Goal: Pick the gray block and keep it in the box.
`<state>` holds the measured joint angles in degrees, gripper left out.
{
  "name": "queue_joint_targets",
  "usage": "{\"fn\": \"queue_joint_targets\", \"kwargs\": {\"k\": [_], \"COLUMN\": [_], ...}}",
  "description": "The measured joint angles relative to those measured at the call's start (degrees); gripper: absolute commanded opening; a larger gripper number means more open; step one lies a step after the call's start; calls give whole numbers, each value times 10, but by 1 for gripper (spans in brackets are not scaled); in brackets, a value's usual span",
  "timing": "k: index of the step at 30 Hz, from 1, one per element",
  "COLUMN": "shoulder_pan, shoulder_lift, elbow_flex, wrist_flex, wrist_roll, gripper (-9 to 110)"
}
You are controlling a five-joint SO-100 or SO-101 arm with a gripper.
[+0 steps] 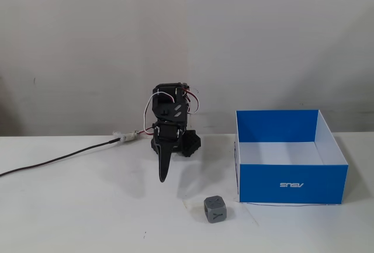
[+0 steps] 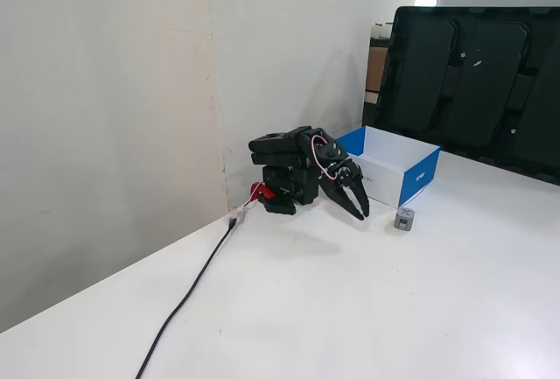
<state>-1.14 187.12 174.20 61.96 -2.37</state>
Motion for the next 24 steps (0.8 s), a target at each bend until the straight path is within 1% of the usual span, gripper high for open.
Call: {"fn": "queue_joint_targets", "kwargs": {"k": [24], "shoulder_pan": [-2], "shoulder_lift": [0], "elbow_flex": [0], "wrist_flex": [0], "wrist_roll": [0], "gripper": [0]}}
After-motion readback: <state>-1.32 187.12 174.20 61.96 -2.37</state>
